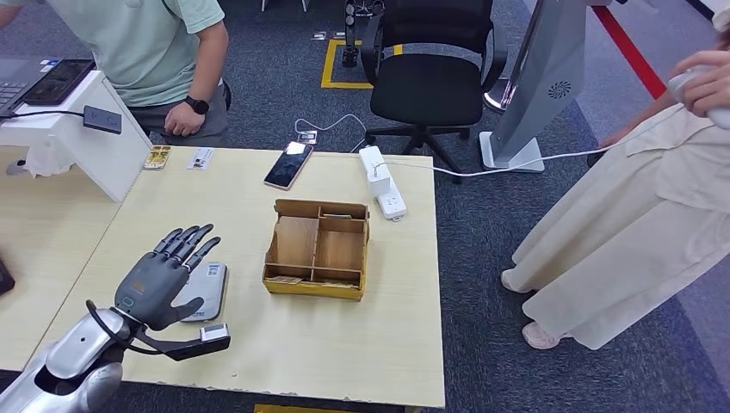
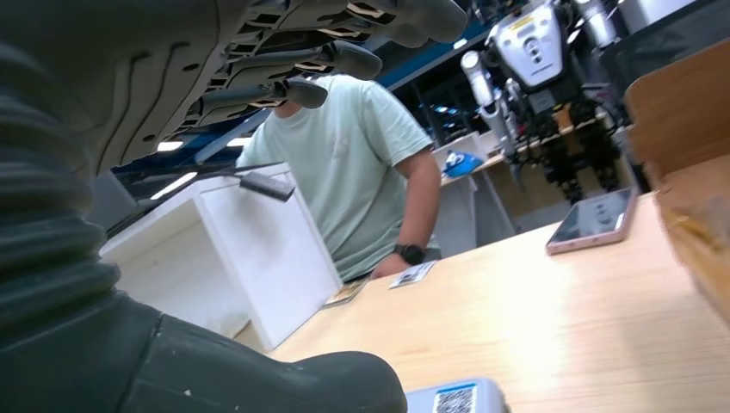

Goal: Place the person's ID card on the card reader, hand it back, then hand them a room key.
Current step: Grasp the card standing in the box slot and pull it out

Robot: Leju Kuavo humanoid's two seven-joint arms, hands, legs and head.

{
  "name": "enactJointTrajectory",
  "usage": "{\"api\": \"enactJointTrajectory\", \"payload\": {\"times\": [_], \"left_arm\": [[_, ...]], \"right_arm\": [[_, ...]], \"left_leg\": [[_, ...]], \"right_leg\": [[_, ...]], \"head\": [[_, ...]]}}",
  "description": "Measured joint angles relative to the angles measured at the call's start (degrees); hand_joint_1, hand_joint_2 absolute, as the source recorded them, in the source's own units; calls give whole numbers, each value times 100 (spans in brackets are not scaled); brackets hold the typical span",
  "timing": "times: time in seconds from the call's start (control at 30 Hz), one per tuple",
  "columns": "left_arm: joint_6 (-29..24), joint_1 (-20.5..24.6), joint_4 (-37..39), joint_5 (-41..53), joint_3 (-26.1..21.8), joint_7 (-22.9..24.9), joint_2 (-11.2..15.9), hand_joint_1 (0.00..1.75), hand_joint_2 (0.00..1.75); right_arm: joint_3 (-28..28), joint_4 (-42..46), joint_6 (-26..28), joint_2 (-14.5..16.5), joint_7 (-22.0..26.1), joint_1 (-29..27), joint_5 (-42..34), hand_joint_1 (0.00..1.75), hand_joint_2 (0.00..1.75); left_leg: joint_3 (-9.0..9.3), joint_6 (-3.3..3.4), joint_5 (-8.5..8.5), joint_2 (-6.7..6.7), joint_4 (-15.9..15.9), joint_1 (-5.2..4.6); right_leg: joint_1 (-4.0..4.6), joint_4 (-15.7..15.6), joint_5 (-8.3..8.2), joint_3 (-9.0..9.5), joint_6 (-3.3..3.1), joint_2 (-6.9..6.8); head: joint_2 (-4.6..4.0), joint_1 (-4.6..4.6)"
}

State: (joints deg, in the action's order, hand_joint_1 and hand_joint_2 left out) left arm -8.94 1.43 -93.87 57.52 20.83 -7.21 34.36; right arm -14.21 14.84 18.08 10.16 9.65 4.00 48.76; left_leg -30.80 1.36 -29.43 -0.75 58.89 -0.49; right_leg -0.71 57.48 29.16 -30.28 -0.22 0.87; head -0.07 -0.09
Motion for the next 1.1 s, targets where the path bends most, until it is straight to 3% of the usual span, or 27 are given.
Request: {"api": "enactJointTrajectory", "payload": {"times": [0.47,0.8,1.1], "left_arm": [[604,427,-149,-117,77,-265,158,0,175],[1232,1081,-26,-467,651,-340,378,0,175],[1253,1104,-8,-622,939,-345,585,0,175]], "right_arm": [[5,22,-31,0,-19,38,47,0,175],[99,50,-84,0,-50,88,79,0,175],[135,57,-79,0,-67,93,49,0,175]], "left_leg": [[1,-1,0,1,1,2],[0,-1,1,1,2,1],[-1,-1,0,3,2,2]], "right_leg": [[1,0,0,-2,-1,-1],[1,0,-1,-1,-1,1],[1,0,0,-3,-2,2]], "head": [[1,-1],[1,-1],[1,0]]}}
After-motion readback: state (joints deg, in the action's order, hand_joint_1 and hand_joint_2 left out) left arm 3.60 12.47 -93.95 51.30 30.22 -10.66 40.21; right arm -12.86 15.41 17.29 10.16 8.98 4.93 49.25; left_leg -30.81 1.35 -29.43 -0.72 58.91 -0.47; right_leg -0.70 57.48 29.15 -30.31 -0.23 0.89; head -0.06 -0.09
